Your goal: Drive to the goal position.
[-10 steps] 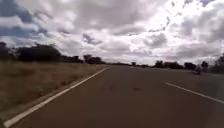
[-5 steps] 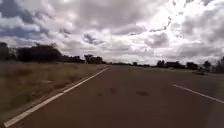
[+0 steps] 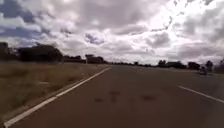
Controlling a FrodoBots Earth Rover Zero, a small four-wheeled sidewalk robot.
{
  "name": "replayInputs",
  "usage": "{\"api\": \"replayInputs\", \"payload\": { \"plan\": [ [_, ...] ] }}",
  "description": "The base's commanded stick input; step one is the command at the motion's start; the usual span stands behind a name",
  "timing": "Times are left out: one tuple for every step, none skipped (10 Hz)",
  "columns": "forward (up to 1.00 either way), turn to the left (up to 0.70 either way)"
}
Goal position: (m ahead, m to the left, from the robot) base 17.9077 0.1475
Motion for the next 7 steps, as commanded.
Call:
{"api": "replayInputs", "payload": {
  "plan": [
    [0.7, 0.0],
    [0.7, 0.0],
    [0.7, -0.01],
    [0.7, -0.02],
    [0.7, -0.33],
    [0.7, -0.35],
    [0.7, -0.32]
  ]
}}
